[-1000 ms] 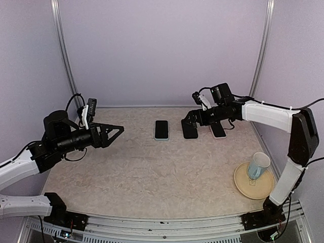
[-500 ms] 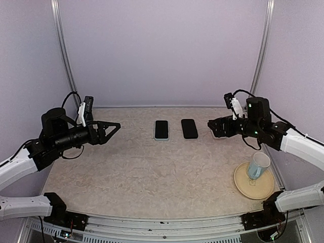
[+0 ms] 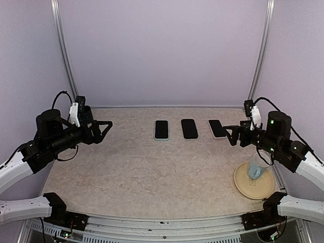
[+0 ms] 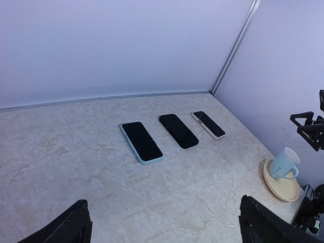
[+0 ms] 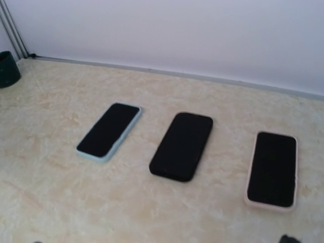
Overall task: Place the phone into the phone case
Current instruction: Reset both arms
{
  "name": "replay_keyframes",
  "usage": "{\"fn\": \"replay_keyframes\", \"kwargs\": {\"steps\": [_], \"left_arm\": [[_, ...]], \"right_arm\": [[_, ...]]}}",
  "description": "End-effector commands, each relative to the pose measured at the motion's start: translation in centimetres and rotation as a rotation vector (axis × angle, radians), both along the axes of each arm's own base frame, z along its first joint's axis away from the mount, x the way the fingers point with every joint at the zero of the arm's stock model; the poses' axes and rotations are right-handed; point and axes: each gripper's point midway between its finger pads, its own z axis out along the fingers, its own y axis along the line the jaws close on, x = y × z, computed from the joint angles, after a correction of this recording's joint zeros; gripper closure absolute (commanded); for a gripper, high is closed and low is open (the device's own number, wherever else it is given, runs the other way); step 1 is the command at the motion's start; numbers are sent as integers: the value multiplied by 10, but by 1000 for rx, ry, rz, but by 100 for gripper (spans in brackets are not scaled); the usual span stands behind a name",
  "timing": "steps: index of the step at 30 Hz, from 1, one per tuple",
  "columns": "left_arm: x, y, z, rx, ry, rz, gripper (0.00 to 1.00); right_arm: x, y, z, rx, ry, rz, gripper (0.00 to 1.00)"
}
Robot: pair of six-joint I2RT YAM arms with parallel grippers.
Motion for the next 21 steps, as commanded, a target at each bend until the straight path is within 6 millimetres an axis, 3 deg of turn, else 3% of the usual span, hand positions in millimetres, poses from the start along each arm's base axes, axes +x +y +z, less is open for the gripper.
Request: {"fn": "replay_keyframes", "kwargs": {"steps": [1, 12, 21], "left_arm": [[2, 21, 3, 65, -80, 89, 1], [-3, 63, -20, 70, -130, 281, 1], [2, 66, -32, 123, -93, 306, 1]], "right_arm": [[-14, -13, -15, -9, -7, -32, 0], [-24, -31, -23, -17, -14, -93, 0], [-16, -55, -42, -51, 16, -242, 0]]}}
